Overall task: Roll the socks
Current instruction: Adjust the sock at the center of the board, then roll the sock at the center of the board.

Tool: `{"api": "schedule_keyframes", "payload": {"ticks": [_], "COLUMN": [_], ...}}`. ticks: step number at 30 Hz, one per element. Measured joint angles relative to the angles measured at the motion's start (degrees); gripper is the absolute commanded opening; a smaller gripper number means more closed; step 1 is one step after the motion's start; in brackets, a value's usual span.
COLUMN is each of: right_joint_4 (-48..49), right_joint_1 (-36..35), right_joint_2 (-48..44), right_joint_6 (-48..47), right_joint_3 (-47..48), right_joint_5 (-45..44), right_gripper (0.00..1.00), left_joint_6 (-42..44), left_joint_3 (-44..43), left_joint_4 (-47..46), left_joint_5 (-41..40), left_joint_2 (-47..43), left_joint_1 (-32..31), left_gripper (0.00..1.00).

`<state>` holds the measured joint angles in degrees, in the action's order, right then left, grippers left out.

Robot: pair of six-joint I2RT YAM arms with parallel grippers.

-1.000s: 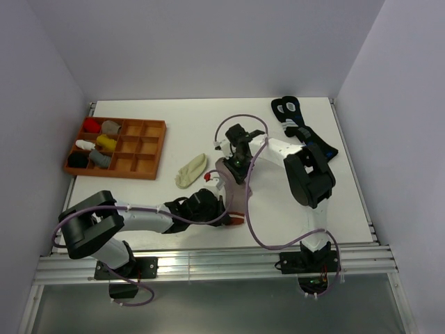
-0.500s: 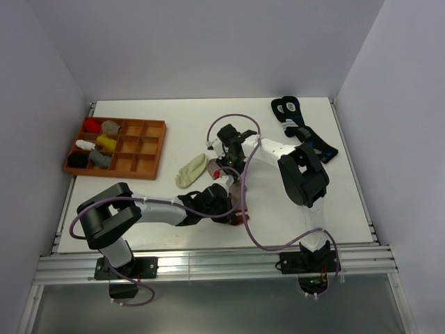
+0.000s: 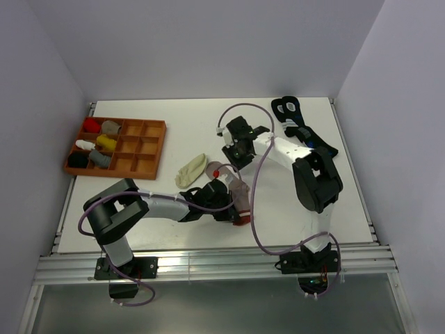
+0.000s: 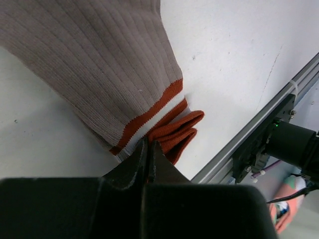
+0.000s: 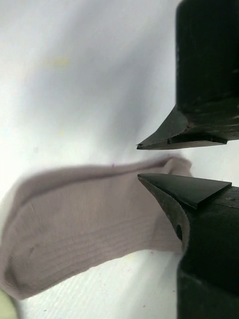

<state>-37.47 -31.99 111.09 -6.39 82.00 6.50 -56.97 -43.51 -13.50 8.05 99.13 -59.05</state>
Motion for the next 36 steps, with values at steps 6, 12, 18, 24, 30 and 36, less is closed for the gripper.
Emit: {"api": "schedule_keyframes", "payload": {"ticks": [6, 12, 18, 24, 30, 36], "right_joint_4": [1.92, 3.37, 4.46, 6.78, 8.33, 10.67], "right_joint_1": [4.92, 8.68, 8.07, 0.66, -9.55, -13.09], "right_joint_2": [-8.13, -20.15, -35.87, -42.53, -45.35, -45.66], "right_joint_6": [0.48, -6.64, -19.02, -26.43, -29.86, -32.28], "right_joint_3": [-4.79, -15.23, -29.62, -37.07, -42.73, -43.56], "right_joint_5": [0.11, 3.48, 8.98, 12.15, 14.27, 14.49], "right_gripper": [0.33, 0.31, 0.32, 0.34, 0.37, 0.35], "left_joint_6": [-2.01, -2.49, -1.77, -0.66, -0.72, -0.98], "left_joint_3": [0.76, 0.61, -2.69, -6.71, -8.74, -9.55], "left_joint_4": [0.15, 3.08, 11.69, 18.36, 21.46, 21.46], "left_joint_5": [3.63, 9.33, 14.64, 17.68, 20.63, 23.63], "left_joint_2": [-0.07, -0.09, 0.59, 2.73, 4.55, 6.34], "left_joint_1": [1.97, 5.57, 9.07, 10.56, 11.63, 12.09], "left_gripper": [0.00, 0.00, 0.00, 0.00, 0.00, 0.00]}}
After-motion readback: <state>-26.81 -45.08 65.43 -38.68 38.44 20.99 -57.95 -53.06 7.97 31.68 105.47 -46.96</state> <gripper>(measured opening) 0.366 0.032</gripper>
